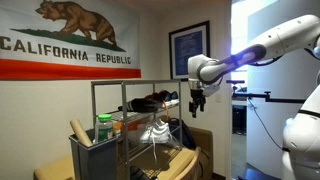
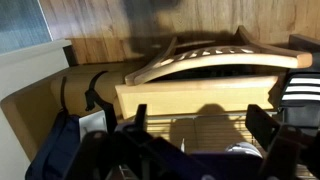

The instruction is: Put the right side of the white shoe on the top shelf of the shoe rack

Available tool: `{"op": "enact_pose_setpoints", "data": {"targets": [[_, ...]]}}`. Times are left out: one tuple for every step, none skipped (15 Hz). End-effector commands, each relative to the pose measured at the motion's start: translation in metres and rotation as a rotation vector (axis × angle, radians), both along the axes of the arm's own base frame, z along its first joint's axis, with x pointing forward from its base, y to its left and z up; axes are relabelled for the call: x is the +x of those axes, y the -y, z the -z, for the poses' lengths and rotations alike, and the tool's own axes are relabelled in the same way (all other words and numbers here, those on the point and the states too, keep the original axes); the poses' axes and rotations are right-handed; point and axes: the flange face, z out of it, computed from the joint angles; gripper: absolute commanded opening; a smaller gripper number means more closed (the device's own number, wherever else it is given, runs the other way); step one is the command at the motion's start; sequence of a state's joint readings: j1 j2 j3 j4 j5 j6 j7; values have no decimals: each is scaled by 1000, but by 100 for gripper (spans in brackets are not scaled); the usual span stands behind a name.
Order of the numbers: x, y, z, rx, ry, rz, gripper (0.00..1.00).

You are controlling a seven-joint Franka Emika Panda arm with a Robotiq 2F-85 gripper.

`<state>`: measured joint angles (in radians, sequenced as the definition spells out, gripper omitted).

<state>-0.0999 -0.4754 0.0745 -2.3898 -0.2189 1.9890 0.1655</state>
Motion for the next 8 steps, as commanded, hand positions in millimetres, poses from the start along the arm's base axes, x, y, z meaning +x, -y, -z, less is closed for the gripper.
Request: {"op": "enact_pose_setpoints", "data": {"targets": [[0, 0, -1, 0, -1, 0, 100], [0, 0, -1, 0, -1, 0, 100], [0, 0, -1, 0, -1, 0, 100], [0, 0, -1, 0, -1, 0, 100], [0, 0, -1, 0, -1, 0, 100], [0, 0, -1, 0, -1, 0, 100], [4, 2, 4, 7, -5, 4, 100], [8, 5, 9, 11, -6, 11, 100]]}}
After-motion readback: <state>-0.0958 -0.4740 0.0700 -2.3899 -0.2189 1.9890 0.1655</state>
